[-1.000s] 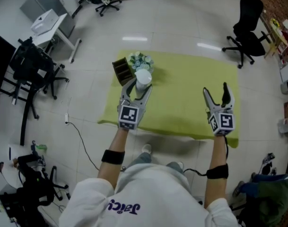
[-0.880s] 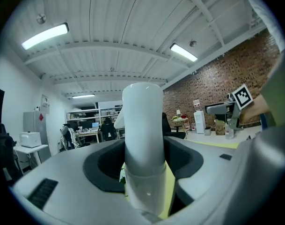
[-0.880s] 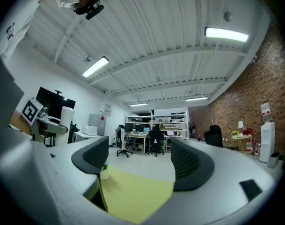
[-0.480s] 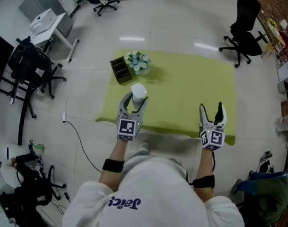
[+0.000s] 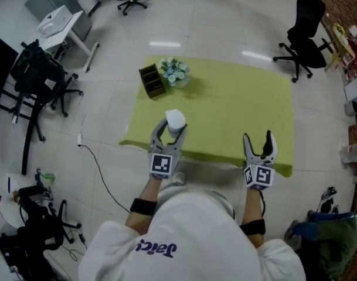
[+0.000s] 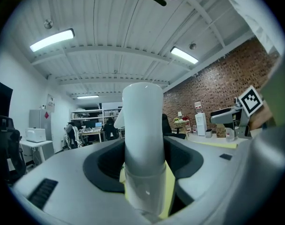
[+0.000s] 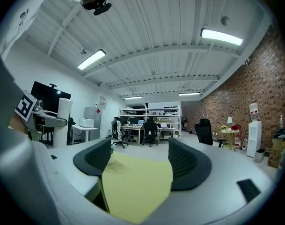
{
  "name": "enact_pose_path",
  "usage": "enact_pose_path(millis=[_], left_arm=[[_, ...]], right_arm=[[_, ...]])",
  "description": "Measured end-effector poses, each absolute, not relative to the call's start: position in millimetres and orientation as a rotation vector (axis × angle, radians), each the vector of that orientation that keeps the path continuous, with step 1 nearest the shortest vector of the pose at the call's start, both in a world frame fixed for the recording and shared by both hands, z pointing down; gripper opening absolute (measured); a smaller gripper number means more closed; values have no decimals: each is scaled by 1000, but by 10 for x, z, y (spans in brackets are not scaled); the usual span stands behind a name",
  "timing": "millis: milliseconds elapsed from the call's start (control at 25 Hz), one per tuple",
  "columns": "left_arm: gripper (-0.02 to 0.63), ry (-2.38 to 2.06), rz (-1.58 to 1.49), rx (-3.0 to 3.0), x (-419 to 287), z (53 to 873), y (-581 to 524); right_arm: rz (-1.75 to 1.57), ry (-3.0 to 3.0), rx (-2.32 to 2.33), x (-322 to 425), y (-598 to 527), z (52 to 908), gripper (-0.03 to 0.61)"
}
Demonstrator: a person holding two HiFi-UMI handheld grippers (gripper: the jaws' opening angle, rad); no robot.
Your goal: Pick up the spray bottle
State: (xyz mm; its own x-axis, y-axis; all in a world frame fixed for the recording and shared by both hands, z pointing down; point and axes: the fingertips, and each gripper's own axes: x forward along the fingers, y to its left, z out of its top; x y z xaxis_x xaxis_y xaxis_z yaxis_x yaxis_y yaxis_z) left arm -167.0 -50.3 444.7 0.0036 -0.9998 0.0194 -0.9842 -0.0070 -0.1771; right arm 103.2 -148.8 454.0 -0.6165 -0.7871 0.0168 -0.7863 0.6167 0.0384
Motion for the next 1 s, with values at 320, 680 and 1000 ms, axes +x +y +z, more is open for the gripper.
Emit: enact_pose_path(millis=[320,680,1000], left_arm=[[262,2131,-128,-2121,-1738,4356,-532],[262,2142,-87,-2139,-1761,4374,-542],[262,2215,-73,-2185,-1774,4365,-476]], right_arm=[[-203,-2825,1388,989,-1472,4130,379],[-235,-2835,1351,864,-1388,4058,362],[-224,-2819,1342,845,-1392,4103,360]])
